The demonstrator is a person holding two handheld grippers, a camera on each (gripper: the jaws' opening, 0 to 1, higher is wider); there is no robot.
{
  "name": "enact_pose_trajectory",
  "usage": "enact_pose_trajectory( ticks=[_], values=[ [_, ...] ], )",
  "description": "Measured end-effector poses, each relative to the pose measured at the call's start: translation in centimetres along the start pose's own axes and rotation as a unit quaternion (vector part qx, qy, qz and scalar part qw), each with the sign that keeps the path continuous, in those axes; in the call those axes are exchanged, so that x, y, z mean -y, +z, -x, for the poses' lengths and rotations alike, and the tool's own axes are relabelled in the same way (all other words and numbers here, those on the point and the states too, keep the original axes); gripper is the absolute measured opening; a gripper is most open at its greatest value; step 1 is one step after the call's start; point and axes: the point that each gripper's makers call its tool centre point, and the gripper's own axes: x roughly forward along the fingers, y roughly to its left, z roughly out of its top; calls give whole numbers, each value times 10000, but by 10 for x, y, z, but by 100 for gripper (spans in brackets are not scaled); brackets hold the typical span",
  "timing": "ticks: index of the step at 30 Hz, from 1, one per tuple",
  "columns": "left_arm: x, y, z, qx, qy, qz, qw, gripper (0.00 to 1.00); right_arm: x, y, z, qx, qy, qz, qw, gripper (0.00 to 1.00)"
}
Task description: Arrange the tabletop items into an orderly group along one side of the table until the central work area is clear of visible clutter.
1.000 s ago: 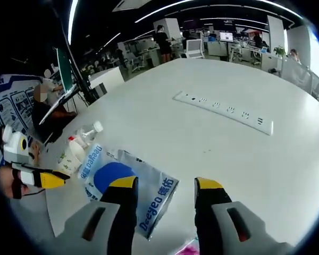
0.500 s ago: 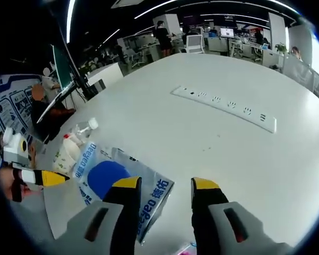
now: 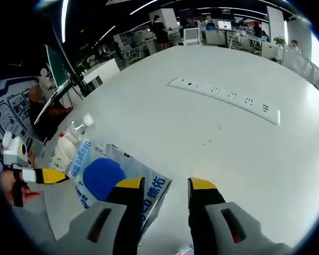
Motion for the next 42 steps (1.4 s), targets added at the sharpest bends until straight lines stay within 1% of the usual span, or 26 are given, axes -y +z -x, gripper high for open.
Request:
enact_pose_trajectory(
  ticks=[2, 4, 5, 6, 8, 9, 12, 14, 16, 17, 18, 20, 21, 22, 23, 24, 25, 26, 27, 28, 30, 32, 34, 36, 38, 42],
  values=[
    [1, 0, -1, 32, 1, 163, 9999, 37, 1, -1, -1, -25, -12, -29, 10000, 30],
    [-1, 0, -4, 23, 57, 44, 10000, 35, 1, -1, -2, -43, 13, -33, 10000, 28],
    [-1, 0, -4, 53, 78, 111, 9999, 34, 1, -1, -2, -63, -3, -25, 10000, 27],
    [0, 2, -4, 123, 78, 290, 9995, 34, 2, -2, -3, -67, -8, -32, 10000, 27],
    [-3, 3, -5, 125, 149, 164, 9997, 33, 3, -3, -3, -84, 10, -97, 9999, 27],
    [-4, 2, -6, 93, 172, 155, 9997, 30, 3, -3, -3, -88, 5, -70, 9999, 26],
    [-6, 5, -9, 186, 182, 356, 9990, 28, 4, -5, -5, -118, 18, -89, 9999, 24],
    [-5, 2, -11, 96, 169, 374, 9991, 27, 4, -7, -7, -154, 30, -94, 9998, 22],
    [-4, 5, -12, 190, 160, 435, 9987, 27, 4, -7, -8, -141, 32, -121, 9998, 21],
    [-4, 3, -13, 139, 175, 388, 9990, 25, 5, -7, -8, -143, 24, -126, 9998, 20],
    [-5, 3, -13, 154, 195, 397, 9989, 23, 4, -7, -9, -151, 36, -118, 9998, 20],
    [-5, 4, -15, 157, 177, 481, 9986, 22, 4, -8, -9, -167, 34, -91, 9998, 17],
    [-7, 4, -15, 167, 256, 452, 9985, 19, 4, -8, -10, -169, 28, -76, 9998, 17],
    [-9, 5, -16, 223, 276, 567, 9978, 17, 4, -8, -10, -176, 28, -72, 9998, 16],
    [-9, 4, -17, 189, 251, 564, 9979, 16, 3, -8, -10, -187, 35, -56, 9998, 14],
    [-11, 5, -17, 208, 303, 546, 9978, 15, 2, -9, -11, -211, 54, -23, 9998, 12],
    [-13, 5, -17, 233, 346, 631, 9971, 13, 2, -9, -12, -210, 53, 1, 9998, 11],
    [-13, 4, -18, 173, 320, 584, 9976, 10, 2, -9, -12, -213, 43, -7, 9998, 10],
    [-15, 4, -18, 182, 373, 523, 9978, 9, 2, -8, -12, -218, 33, -17, 9998, 9],
    [-18, 7, -19, 256, 425, 616, 9969, 7, 2, -8, -12, -230, 38, 18, 9997, 9],
    [-15, 4, -20, 174, 342, 613, 9974, 5, 2, -9, -12, -247, 38, 40, 9997, 9],
    [-16, 4, -20, 185, 358, 540, 9977, 4, 2, -9, -11, -244, 47, 25, 9997, 8],
    [-16, 5, -20, 218, 350, 627, 9972, 4, 3, -9, -11, -261, 40, 67, 9996, 8],
    [-16, 4, -21, 207, 342, 488, 9980, 3, 3, -9, -11, -259, 32, 98, 9996, 7],
    [-15, 4, -20, 211, 346, 519, 9978, 2, 3, -9, -11, -262, 40, 95, 9996, 7],
    [-15, 5, -21, 231, 324, 446, 9982, 1, 3, -10, -11, -270, 55, 113, 9996, 6]
  ],
)
